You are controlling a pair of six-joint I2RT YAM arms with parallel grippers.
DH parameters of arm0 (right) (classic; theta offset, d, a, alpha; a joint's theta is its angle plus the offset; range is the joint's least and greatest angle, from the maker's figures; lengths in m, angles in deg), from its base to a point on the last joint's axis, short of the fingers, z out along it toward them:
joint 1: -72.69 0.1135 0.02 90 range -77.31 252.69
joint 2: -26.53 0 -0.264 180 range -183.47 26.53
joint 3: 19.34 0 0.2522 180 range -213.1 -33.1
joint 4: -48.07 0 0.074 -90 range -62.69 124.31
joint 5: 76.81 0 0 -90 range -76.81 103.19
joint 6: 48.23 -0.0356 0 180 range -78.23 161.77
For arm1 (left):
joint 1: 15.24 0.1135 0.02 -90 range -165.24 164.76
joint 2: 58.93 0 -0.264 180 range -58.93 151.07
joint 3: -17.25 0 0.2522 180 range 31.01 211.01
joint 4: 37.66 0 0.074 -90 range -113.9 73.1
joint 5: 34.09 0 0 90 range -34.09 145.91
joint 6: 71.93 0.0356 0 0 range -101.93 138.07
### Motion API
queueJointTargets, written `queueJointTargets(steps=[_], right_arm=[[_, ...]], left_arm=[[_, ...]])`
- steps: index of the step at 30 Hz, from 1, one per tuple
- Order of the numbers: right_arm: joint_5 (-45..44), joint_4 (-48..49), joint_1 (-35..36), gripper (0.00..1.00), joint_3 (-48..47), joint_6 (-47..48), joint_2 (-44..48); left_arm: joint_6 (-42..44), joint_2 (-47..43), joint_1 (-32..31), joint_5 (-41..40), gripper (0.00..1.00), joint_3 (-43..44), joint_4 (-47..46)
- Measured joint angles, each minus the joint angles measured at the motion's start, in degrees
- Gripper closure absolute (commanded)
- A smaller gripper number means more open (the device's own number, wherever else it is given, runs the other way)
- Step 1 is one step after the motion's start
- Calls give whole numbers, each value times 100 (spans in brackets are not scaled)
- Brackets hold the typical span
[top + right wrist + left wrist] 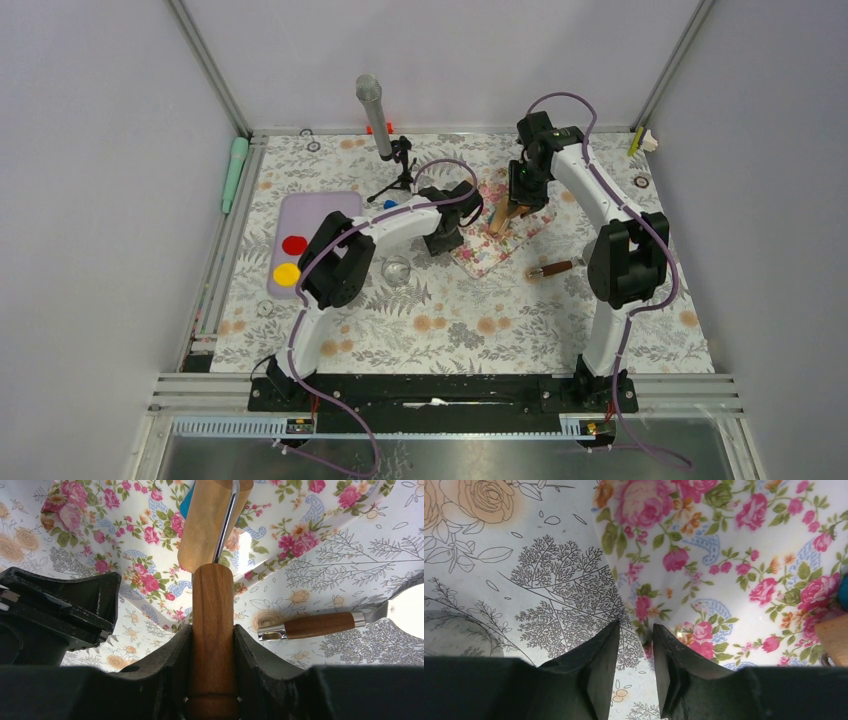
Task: Roll out the dumpling wrappers from the dough
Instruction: Flatten out the dough on the work surface, then move the work surface to the center of the board.
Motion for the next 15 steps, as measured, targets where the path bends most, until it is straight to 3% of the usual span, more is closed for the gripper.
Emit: queueJointTargets(steps=[5, 15], right_arm=[[105, -57, 0, 100, -76, -39, 2], [197, -76, 0, 100, -181, -81, 732]], left_arm=[[28, 0, -2, 11, 100, -50, -98], [503, -457, -74, 295, 100, -798, -597]])
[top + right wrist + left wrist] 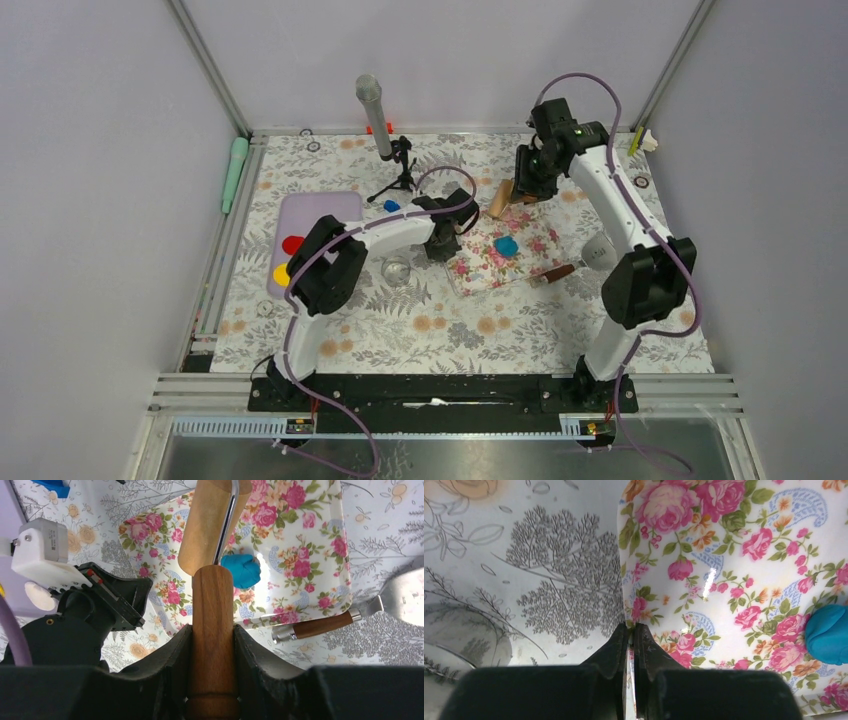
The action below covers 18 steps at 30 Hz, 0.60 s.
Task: Roll out the dumpling wrappers from the dough
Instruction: Move the work surface to the center of the board.
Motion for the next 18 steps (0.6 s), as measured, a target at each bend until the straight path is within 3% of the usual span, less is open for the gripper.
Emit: queueJointTargets(steps=[5, 10, 18], right_arm=[[-11, 13, 0, 100, 533, -44, 566], [98, 4, -4, 100, 1322, -74, 1016], [243, -208, -2, 100, 1845, -15, 1178]], left_arm=[[175, -269, -133, 175, 100, -398, -87], [321, -398, -205, 271, 70, -570, -31], [636, -634, -216, 245, 62, -651, 188]])
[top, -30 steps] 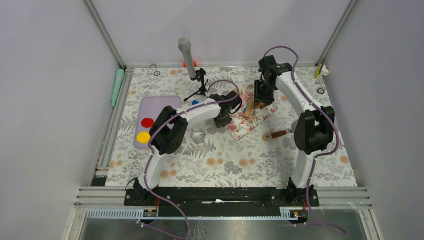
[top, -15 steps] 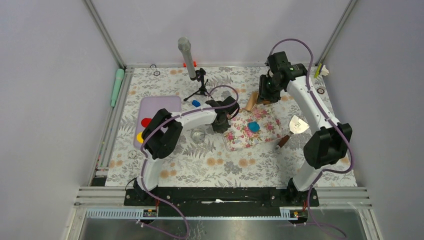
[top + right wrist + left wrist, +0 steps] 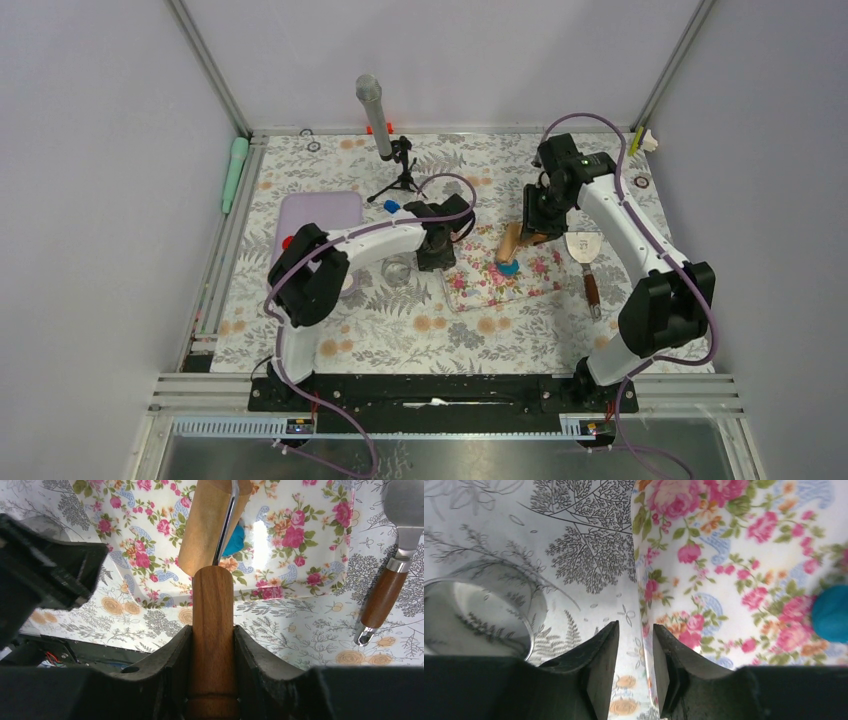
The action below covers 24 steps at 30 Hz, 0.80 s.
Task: Roll out the dumpling wrappers from the dough
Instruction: Move the work surface to the center of the board, then flatten out the dough on the work surface.
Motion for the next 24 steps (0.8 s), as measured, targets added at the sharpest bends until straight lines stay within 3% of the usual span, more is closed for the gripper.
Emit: queueJointTargets(steps=[5, 12, 19, 24], right_arm=[[-7, -103, 0, 100, 20, 201, 37], [-111, -448, 0, 100, -50, 341, -66], [-240, -579, 0, 100, -216, 341, -520], [-267, -688, 7, 100, -378, 332, -798]], left_arm=[[337, -750, 0, -85, 54, -24, 48], [922, -1906, 0, -74, 52, -76, -151], [1438, -3139, 52, 308, 47, -802, -343], [1727, -3501, 114, 378, 45, -994, -291]])
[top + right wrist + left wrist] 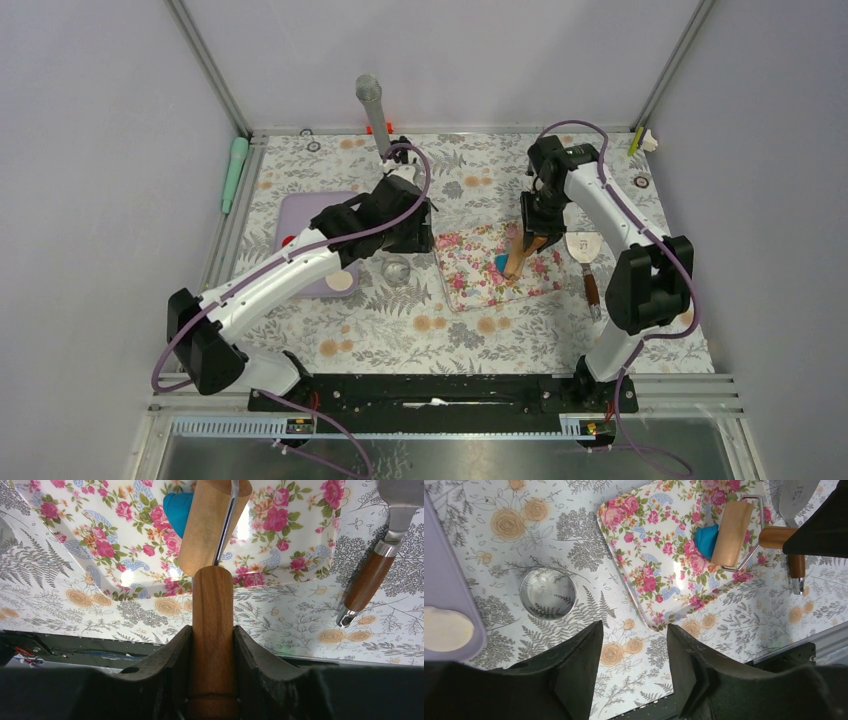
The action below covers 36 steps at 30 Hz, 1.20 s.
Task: Roll out the dumpling wrappers from the dough
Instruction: Flatten out the dough on the work surface.
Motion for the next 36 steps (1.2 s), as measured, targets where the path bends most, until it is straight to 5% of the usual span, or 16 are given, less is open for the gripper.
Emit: queueJointTargets(steps=[18, 21, 27, 36], right_arm=[[-308, -42, 146, 100, -28, -203, -7], [-428, -50, 160, 100, -111, -205, -7], [-553, 11, 256, 100, -352, -7, 4], [-645, 142, 496, 100, -354, 485, 66]], left_arm=[[212, 531, -168, 197, 53, -769, -225], [236, 595, -170, 195, 49, -723, -282], [247, 793, -129, 214, 22, -197, -254], [-90, 468, 142, 297, 13, -59, -184]])
